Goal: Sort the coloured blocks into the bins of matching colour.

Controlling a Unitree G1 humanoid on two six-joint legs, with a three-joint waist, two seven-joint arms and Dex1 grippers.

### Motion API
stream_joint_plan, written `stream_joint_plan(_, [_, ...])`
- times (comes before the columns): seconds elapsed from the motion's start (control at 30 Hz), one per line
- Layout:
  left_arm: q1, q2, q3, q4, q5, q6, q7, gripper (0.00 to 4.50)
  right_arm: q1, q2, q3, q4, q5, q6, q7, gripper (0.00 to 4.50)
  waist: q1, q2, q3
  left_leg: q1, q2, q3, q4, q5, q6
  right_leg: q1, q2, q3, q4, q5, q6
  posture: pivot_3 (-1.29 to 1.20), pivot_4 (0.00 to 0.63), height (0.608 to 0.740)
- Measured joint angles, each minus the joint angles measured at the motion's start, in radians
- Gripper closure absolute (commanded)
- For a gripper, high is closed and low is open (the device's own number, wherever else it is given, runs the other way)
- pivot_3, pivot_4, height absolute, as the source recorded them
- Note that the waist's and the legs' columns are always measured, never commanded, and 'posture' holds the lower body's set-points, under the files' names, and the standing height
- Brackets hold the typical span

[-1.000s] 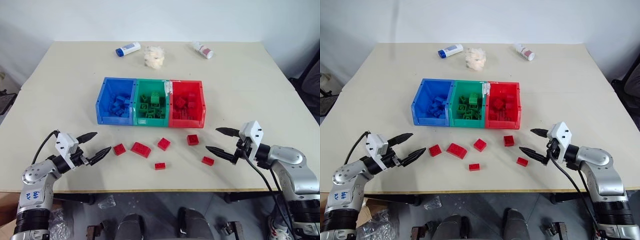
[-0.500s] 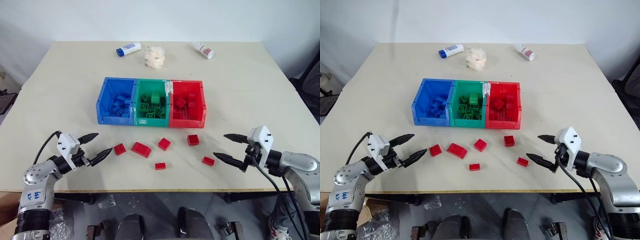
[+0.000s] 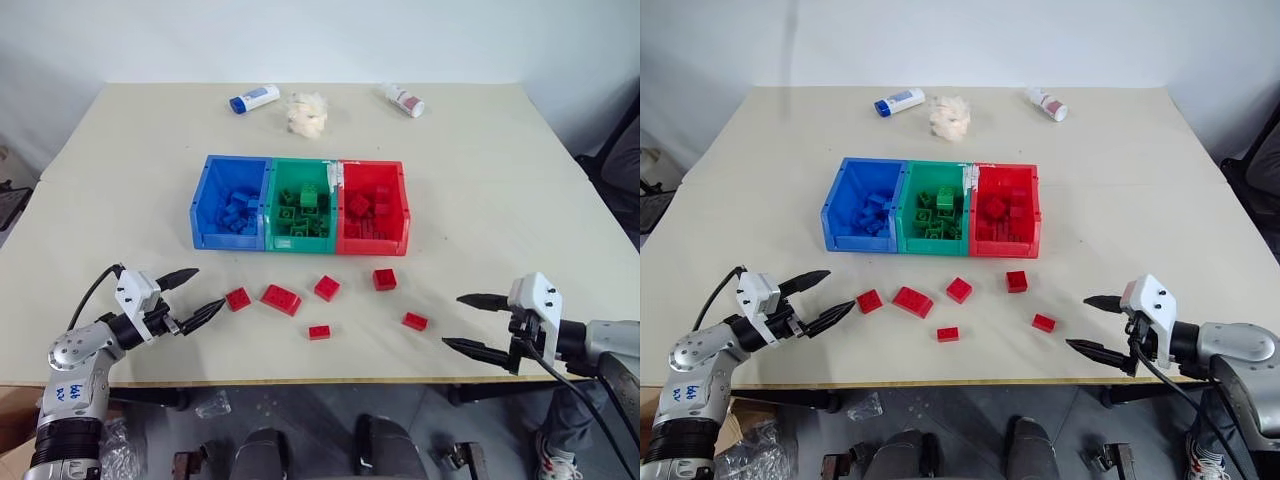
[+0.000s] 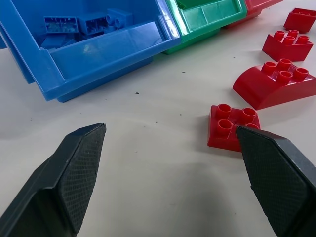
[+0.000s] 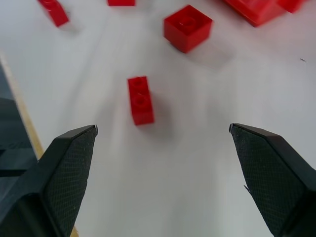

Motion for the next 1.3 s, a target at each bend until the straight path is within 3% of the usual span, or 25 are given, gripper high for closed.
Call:
stream_joint_plan(0.4, [0.112, 0.008, 0.008, -0.172, -0.081, 0.099, -0.027, 0.02, -0.146, 0.054, 0.271, -0.003, -0.112, 0.026, -0.033, 0.00, 0.005, 0.000, 0.000, -0.001, 0.000, -0.001, 0.004, -0.002, 0.001, 0.000, 0.000, 0.000, 0.001, 0.000, 0.000, 0.00, 0.150, 0.740])
stream_joint_plan(0.53, [0.119, 0.011, 0.025, -0.212, -0.101, 0.098, -0.052, 0.00, -0.182, 0.054, 0.297, 0.026, -0.150, 0.016, -0.037, 0.95, 0.004, 0.000, 0.000, -0.001, 0.001, -0.001, 0.005, -0.002, 0.001, 0.001, 0.000, 0.000, 0.001, 0.000, 0.000, 0.00, 0.150, 0.740])
stream_joint_plan(0.83, [0.127, 0.011, 0.039, -0.199, -0.164, 0.070, -0.190, 0.00, -0.229, 0.059, 0.297, 0.054, -0.156, 0.051, -0.049, 4.03, 0.004, 0.000, 0.000, -0.001, 0.001, 0.000, 0.005, -0.003, 0.001, 0.001, 0.000, 0.000, 0.001, 0.000, 0.000, 0.00, 0.150, 0.740])
stream_joint_plan(1.07, [0.080, 0.010, 0.038, -0.119, -0.206, 0.036, -0.347, 0.00, -0.265, 0.088, 0.273, 0.033, -0.119, 0.095, -0.087, 4.00, 0.003, 0.000, 0.000, -0.001, 0.001, 0.000, 0.006, -0.003, 0.001, 0.000, 0.000, 0.000, 0.001, 0.000, 0.000, 0.00, 0.150, 0.740])
stream_joint_plan(1.3, [0.018, 0.010, 0.028, -0.038, -0.227, -0.007, -0.485, 0.00, -0.508, 0.190, 0.210, 0.057, -0.072, 0.140, -0.192, 4.00, -0.005, 0.000, 0.000, -0.002, 0.001, 0.000, 0.005, -0.003, 0.001, 0.000, 0.000, 0.000, 0.001, 0.000, 0.000, 0.00, 0.150, 0.740])
